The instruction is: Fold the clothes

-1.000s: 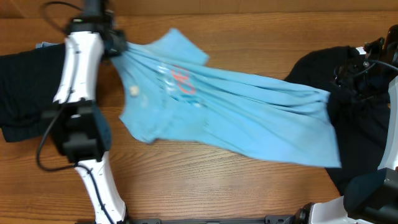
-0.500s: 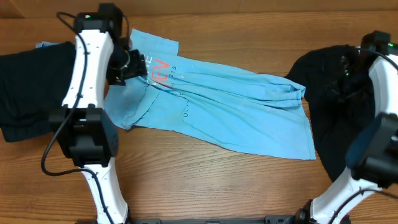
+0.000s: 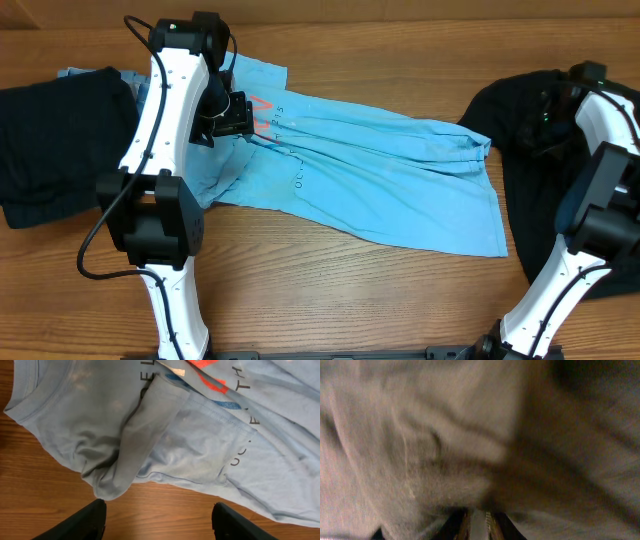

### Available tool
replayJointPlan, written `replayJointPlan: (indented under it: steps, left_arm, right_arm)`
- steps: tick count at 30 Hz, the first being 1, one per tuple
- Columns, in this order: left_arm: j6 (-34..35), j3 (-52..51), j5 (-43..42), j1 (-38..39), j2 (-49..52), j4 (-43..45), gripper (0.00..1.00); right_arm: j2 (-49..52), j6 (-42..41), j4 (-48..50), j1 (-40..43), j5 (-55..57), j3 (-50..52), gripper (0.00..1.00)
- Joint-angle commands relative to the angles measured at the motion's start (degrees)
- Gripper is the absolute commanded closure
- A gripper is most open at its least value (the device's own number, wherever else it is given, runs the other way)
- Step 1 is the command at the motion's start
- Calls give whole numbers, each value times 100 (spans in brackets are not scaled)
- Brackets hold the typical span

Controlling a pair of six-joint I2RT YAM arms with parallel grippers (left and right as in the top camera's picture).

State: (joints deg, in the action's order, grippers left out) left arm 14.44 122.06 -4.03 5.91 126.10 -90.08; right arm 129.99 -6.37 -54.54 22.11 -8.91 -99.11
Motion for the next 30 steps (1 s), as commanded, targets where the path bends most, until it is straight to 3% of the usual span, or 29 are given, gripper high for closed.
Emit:
replayJointPlan:
  steps: [1,7,11,13,15,19,22,27,30]
  left_arm:
    - [-109,-20,61,63,-52,-122,29]
    - [-109,-20,61,216,-52,-186,30]
    - [-103,-20,61,216,-52,-195,30]
    - [-68,-20,61,216,-52,-162,30]
    - [-66,-20,63,216,-52,-166,29]
    - [-26,-20,85,195,-55,-181,29]
    - [-50,-17,297,201,-118,-157,30]
    - [-79,-20,492,201,-1252,-188,32]
    - [-116,-20,511,201,-2046,-339,31]
  right_arm:
    - [535,-1217,603,833,907,-15,82]
    - [535,-1576,481,2389,680,-1034,80]
    - [533,-658,365,2675,-348,-1434,76]
    - [407,-444,138,2485,-986,-1788,67]
    - [133,-203,-149,2188,-1368,-2299,65]
    - [-942,540,-1495,1191,-1364,-3265,57]
    - [-1561,533,-2439,595,-955,-3265,51]
    - [-1860,533,-4253,79,-651,-3257,53]
    - [-2424,483,-4251,-66,-649,-2789,52]
